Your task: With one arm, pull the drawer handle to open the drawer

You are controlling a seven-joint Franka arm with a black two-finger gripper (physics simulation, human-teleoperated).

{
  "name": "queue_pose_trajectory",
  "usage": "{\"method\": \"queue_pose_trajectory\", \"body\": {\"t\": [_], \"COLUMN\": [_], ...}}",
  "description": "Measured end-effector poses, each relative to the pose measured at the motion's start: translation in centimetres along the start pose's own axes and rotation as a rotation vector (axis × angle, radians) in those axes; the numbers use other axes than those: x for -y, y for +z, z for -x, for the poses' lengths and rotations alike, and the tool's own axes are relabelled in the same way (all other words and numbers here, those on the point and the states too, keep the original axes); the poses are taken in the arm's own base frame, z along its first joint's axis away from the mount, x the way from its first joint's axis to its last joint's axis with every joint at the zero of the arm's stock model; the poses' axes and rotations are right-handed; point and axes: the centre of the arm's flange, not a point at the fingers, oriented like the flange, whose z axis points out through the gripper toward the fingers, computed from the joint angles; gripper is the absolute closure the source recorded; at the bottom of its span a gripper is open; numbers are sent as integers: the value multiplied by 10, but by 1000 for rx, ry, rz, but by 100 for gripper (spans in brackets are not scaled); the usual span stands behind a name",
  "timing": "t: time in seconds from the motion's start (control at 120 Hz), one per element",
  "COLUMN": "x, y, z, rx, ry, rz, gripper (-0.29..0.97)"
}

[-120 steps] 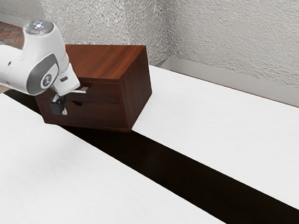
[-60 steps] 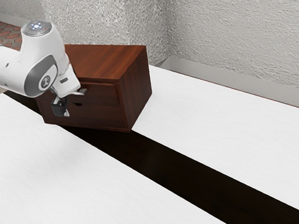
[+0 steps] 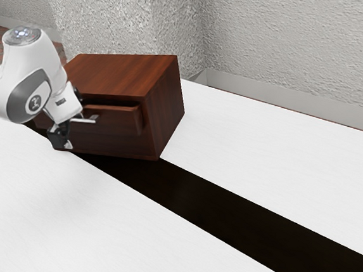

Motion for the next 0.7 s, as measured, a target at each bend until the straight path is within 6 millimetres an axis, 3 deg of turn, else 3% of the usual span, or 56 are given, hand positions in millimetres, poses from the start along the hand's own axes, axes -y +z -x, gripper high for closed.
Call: {"method": "queue_pose_trajectory", "body": {"t": [0.7], "x": [-47], "y": [-16], "z": [7], "rx": [-55], "ry": [23], "rz": [26], "gripper": [0]}}
